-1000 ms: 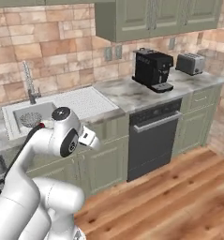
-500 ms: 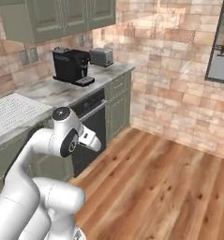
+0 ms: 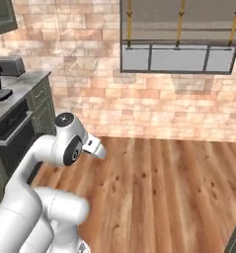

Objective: Pick the strainer and cup and place them in the sink. Then turn on the water.

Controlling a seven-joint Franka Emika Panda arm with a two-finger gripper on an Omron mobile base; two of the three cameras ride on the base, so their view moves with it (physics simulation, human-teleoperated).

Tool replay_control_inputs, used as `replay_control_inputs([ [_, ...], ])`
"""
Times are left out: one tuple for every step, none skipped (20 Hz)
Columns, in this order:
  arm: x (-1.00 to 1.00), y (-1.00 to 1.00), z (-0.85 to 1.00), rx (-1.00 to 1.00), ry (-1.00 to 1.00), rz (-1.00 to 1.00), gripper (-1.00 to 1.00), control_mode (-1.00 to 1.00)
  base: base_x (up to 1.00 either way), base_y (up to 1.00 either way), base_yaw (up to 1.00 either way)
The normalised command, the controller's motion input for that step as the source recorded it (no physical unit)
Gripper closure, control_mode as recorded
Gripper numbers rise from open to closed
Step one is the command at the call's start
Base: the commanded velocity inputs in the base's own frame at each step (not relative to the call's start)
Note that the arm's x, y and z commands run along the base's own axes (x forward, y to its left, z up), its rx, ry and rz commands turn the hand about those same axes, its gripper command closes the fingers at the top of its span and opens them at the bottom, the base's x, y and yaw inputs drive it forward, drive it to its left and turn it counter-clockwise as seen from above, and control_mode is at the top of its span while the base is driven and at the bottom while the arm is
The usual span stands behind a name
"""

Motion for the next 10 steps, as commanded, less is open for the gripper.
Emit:
replay_control_inputs([
  [0.00,0.00,0.00,0.00,0.00,0.00,-1.00,1.00,0.00,0.07,-0.76],
  [0.00,0.00,0.00,0.00,0.00,0.00,-1.00,1.00,0.00,0.00,-0.73],
  [0.00,0.00,0.00,0.00,0.00,0.00,-1.00,1.00,0.00,0.00,-0.72],
  [0.00,0.00,0.00,0.00,0.00,0.00,-1.00,1.00,0.00,0.00,-0.71],
  [0.00,0.00,0.00,0.00,0.00,0.00,-1.00,1.00,0.00,0.00,-0.71],
  [0.00,0.00,0.00,0.00,0.00,0.00,-1.00,1.00,0.00,0.00,-0.71],
  [0.00,0.00,0.00,0.00,0.00,0.00,-1.00,1.00,0.00,0.00,-0.71],
  [0.00,0.00,0.00,0.00,0.00,0.00,-1.00,1.00,0.00,0.00,-0.71],
  [0.00,0.00,0.00,0.00,0.00,0.00,-1.00,1.00,0.00,0.01,-0.71],
  [0.00,0.00,0.00,0.00,0.00,0.00,-1.00,1.00,0.00,0.05,-0.70],
])
